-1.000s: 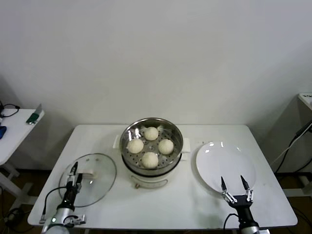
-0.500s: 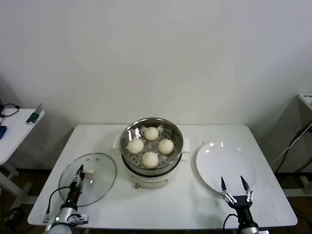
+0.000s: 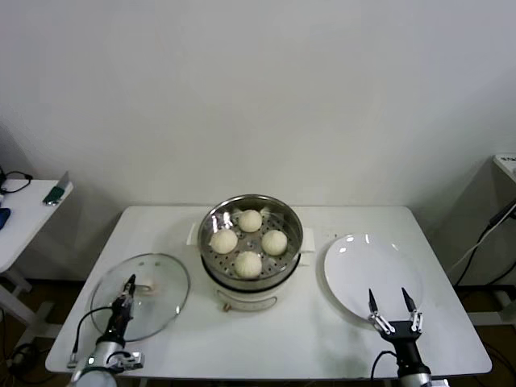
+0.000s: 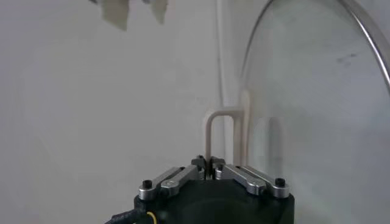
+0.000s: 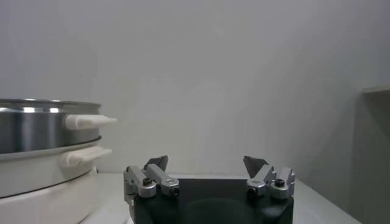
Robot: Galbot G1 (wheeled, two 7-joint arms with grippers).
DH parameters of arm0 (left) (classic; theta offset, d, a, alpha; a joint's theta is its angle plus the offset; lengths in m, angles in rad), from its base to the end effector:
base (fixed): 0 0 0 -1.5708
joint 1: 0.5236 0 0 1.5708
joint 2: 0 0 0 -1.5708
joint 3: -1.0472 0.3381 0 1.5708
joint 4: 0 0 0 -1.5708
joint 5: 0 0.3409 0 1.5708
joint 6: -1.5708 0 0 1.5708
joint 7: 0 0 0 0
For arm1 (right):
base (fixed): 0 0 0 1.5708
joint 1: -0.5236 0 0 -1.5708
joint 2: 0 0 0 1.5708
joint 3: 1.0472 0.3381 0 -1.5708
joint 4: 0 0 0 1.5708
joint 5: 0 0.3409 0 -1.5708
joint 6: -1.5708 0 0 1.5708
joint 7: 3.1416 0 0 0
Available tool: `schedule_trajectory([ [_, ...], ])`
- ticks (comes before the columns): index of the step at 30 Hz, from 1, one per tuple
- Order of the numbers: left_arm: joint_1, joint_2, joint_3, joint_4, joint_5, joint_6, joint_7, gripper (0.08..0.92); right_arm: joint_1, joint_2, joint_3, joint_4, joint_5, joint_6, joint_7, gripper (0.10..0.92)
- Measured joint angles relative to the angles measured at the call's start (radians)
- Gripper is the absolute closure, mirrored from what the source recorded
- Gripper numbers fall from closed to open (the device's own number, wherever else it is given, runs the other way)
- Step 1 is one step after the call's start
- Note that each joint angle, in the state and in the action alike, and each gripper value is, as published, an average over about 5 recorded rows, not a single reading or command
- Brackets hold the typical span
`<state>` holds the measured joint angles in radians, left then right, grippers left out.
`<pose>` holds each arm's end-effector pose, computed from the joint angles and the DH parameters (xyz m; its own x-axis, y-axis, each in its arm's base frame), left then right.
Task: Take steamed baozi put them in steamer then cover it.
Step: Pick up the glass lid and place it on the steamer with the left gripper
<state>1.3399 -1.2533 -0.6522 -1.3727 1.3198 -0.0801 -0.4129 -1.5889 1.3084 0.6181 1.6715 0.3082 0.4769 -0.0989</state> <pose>0.2102 0.1672 -0.4514 -0.9965 -0.0774 0.0327 0.0387 -0.0768 0.9963 0.1423 -0.1097 -0.4184 -0.9980 -0.0245 -0.0585 -0.0246 0.9997 0.0018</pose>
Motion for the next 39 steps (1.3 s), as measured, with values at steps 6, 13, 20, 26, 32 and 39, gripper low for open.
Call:
schedule_trajectory([
  [6,0.034,0.024,-0.015,-0.129,-0.067,0.024,0.057,0.858,0.0,-0.002,0.005,0.012,-0.004,-0.002,0.005,0.203],
  [13,0.07,0.078,-0.031,-0.323,-0.148,0.092,0.184,0.858,0.003,-0.007,0.008,0.016,-0.008,-0.001,0.009,0.203],
  [20,0.065,0.133,-0.009,-0.521,-0.187,0.22,0.346,0.858,0.008,-0.006,0.002,0.017,-0.028,-0.01,0.021,0.203],
  [26,0.013,0.146,0.067,-0.639,-0.181,0.347,0.464,0.858,0.016,-0.008,-0.007,0.012,-0.045,-0.027,0.028,0.203],
  [32,-0.067,0.12,0.19,-0.698,-0.126,0.457,0.568,0.858,0.025,-0.015,-0.011,0.004,-0.05,-0.034,0.034,0.203],
  [39,-0.157,0.023,0.355,-0.719,-0.006,0.539,0.669,0.858,0.038,-0.023,-0.014,-0.008,-0.042,-0.033,0.043,0.203],
])
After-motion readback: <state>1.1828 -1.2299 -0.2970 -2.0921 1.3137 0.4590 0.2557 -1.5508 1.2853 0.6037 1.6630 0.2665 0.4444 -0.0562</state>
